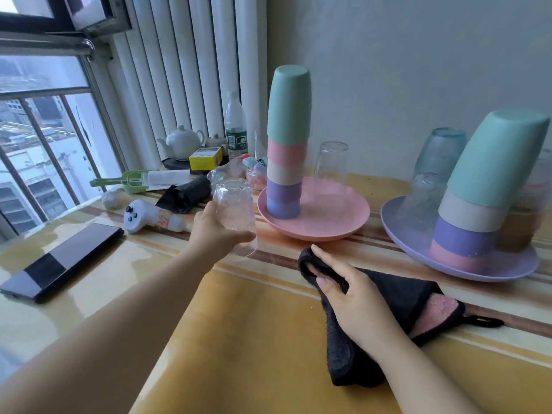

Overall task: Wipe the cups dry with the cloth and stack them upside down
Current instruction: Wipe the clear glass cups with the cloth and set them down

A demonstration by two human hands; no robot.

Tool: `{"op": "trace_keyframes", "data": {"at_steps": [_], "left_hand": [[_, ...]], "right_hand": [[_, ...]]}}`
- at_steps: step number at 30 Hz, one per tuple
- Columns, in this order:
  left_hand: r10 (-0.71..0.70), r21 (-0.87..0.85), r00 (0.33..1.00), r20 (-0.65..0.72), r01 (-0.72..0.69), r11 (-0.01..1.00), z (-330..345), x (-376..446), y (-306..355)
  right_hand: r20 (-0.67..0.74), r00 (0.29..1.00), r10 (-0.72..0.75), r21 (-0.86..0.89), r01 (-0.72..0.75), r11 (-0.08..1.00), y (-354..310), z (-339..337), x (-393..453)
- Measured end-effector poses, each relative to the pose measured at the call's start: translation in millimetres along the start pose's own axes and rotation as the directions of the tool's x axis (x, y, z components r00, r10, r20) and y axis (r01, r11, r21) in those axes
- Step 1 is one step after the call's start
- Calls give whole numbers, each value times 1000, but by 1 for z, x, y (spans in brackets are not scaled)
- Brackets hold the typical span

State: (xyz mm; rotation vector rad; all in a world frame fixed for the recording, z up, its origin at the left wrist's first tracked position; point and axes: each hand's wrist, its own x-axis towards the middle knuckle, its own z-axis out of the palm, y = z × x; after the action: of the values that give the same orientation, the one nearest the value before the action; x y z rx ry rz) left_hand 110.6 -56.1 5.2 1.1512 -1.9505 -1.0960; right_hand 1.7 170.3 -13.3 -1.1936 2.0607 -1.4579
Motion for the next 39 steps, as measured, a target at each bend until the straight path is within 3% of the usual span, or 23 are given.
{"op": "trace_keyframes", "data": {"at_steps": [15,23,28,34,39], "left_hand": [[24,-97,997,71,-17,995,-9,19,-9],[12,-86,987,158,1,996,-15,17,-15],[-16,-47,957,291,31,998,-35,22,-12],[54,25,993,109,-57,998,-72,49,-16],[123,13,953,278,-132,991,-69,77,-2]], "right_hand": [[-26,999,-42,2,42,999,1,2,1],[-36,999,-41,-15,41,999,-2,3,0],[-34,999,-39,-31,38,999,-3,1,0],[-2,1000,-5,-77,5,997,-5,3,0],[5,999,41,-110,-40,993,-11,7,4]]}}
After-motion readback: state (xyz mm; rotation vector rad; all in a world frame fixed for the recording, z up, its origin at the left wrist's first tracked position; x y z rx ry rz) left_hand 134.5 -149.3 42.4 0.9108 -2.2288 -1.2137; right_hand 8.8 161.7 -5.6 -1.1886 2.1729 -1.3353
